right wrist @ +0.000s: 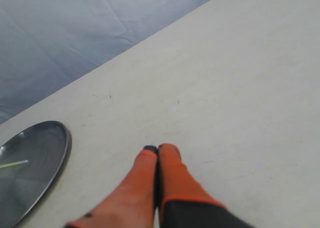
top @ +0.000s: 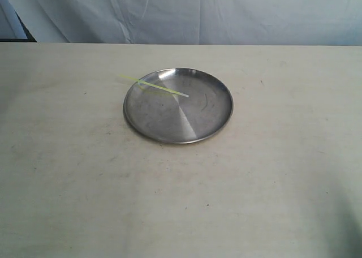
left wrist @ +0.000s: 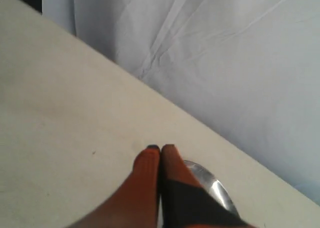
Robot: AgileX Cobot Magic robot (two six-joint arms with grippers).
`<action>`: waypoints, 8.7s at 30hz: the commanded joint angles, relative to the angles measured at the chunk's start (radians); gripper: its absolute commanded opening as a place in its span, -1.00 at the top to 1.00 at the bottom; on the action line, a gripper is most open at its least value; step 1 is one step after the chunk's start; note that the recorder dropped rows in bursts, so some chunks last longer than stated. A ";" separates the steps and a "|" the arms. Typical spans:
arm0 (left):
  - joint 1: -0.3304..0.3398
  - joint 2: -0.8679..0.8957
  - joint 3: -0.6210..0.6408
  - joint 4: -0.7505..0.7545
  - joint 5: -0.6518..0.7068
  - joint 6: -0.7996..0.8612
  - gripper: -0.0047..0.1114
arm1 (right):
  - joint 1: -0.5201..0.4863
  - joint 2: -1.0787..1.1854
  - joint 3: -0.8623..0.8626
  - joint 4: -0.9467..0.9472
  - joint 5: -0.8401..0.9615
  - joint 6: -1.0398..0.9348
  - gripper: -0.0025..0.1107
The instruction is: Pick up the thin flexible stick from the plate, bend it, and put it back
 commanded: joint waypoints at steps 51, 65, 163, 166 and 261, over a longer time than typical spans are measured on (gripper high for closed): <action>-0.129 1.066 -0.578 -0.882 0.194 0.581 -0.07 | 0.018 -0.005 0.005 -0.007 -0.002 -0.004 0.95; -0.169 1.135 -0.610 -0.920 0.152 0.581 -0.07 | 0.018 -0.005 0.005 -0.007 0.001 -0.004 0.95; -0.408 0.682 -0.477 -1.106 0.785 1.245 0.92 | 0.073 0.618 -0.424 -1.296 -1.080 1.129 0.81; -0.408 0.682 -0.477 -1.109 0.796 1.265 0.92 | 0.073 0.806 -0.549 -1.369 -1.195 1.129 0.37; -0.408 0.682 -0.477 -0.943 0.726 1.254 0.92 | 0.335 1.206 -0.690 -0.700 -0.932 0.351 0.96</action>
